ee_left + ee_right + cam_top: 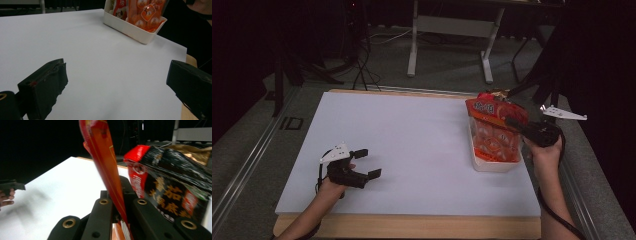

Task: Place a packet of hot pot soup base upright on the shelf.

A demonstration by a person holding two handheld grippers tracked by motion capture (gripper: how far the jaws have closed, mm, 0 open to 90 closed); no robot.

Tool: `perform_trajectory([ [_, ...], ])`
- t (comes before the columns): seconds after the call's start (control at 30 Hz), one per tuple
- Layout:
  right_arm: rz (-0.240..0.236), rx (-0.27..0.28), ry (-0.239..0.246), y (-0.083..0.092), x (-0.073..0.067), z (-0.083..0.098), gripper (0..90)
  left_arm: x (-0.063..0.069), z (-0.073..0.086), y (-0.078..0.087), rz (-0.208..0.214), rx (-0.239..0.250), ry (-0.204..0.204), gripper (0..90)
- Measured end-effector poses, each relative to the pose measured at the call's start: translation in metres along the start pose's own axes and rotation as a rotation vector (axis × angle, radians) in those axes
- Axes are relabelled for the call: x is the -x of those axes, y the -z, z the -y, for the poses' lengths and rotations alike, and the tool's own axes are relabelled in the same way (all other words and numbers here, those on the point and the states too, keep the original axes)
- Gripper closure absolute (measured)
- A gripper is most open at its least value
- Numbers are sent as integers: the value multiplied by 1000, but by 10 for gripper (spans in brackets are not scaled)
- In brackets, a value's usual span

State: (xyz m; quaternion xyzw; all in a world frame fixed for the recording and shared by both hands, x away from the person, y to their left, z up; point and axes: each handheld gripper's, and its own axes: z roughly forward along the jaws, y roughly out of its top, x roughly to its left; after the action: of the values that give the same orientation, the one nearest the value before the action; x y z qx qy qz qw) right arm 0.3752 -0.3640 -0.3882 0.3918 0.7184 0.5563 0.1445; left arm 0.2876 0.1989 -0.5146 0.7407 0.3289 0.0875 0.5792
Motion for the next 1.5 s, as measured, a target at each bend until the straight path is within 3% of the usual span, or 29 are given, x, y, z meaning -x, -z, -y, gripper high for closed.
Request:
perform_trajectory([
  [0.17, 35, -5, 2, 5, 6, 5, 894, 1, 0, -2, 3, -4, -6, 25],
  [0.33, 77, -44, 31, 4, 9, 12, 893, 1, 0, -2, 5, -6, -8, 25],
  [0.53, 59, -35, -16, 3, 20, 25, 880, 1, 0, -1, 7, -4, -5, 25],
  [0.7, 62, -44, -18, 3, 19, 24, 866, 1, 2, -3, 13, -11, -7, 25],
  [0.83, 58, -27, -22, 7, 15, 20, 804, 2, 2, -5, 15, -22, -14, 25],
  [0.93, 78, 6, 3, 13, 8, 11, 733, 2, 2, -6, 16, -22, -11, 25],
  [1.03, 89, 54, 18, 21, -3, -3, 552, 2, 3, -6, 16, -22, -13, 25],
  [1.13, 98, 89, 59, 28, -19, -19, 433, 2, 3, -6, 16, -22, -11, 25],
  [1.37, 90, 121, 116, 34, -51, -41, 288, 2, 3, -5, 17, -18, -9, 25],
  [1.5, 65, 132, 120, 33, -63, -44, 217, 2, 3, -5, 16, -18, -9, 25],
])
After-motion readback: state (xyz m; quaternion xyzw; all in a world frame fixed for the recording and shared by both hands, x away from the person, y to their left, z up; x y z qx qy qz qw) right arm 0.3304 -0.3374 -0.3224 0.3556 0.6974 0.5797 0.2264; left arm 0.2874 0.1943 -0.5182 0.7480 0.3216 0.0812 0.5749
